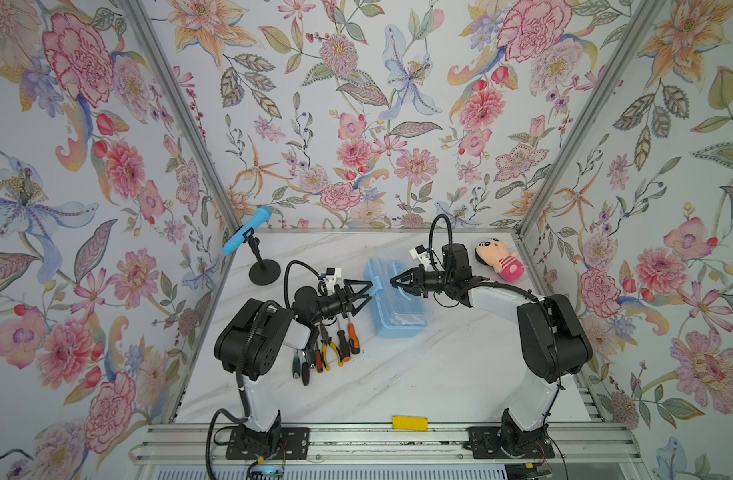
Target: Pack the tool kit
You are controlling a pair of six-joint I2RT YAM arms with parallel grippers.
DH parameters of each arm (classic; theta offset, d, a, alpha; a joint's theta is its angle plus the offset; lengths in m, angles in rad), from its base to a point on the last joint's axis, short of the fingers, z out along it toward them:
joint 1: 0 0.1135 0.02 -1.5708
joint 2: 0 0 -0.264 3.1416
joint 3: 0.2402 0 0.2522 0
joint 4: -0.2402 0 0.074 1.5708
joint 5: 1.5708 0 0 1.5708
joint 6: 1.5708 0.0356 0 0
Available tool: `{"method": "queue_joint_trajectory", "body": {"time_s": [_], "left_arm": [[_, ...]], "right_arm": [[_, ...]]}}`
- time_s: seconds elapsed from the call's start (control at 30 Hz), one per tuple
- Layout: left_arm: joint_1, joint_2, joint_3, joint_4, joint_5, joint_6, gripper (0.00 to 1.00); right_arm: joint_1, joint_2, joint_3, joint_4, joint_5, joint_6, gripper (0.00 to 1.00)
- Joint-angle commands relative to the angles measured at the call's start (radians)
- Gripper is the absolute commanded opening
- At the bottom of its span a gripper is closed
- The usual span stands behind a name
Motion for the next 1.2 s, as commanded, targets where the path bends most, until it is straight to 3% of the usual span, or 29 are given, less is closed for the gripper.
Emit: {"method": "queue_joint_trajectory", "body": {"time_s": [0.0,0.17,0.27,0.4,0.63,0.97,1.17], "left_arm": [[0.021,-0.114,0.004,-0.148,-0.031,0.234,0.83],[0.018,-0.266,0.115,-0.727,-0.139,0.599,0.86],[0.012,-0.336,0.181,-0.918,-0.197,0.718,0.88],[-0.002,-0.340,0.217,-0.943,-0.200,0.732,0.88],[-0.054,-0.300,0.252,-0.910,-0.214,0.721,0.91],[-0.110,-0.208,0.310,-0.888,-0.211,0.713,0.91],[-0.125,-0.169,0.335,-0.857,-0.196,0.695,0.91]], "right_arm": [[0.010,0.055,0.006,-0.374,0.280,-0.255,0.00],[0.011,0.036,-0.025,-0.379,0.332,-0.222,0.00],[0.018,0.014,-0.040,-0.382,0.340,-0.217,0.00],[0.011,-0.037,-0.101,-0.257,0.234,-0.153,0.00],[-0.031,-0.088,-0.257,0.264,-0.051,0.197,0.00],[-0.055,-0.098,-0.331,0.559,-0.161,0.415,0.00],[-0.067,-0.041,-0.369,0.848,-0.196,0.605,0.00]]}}
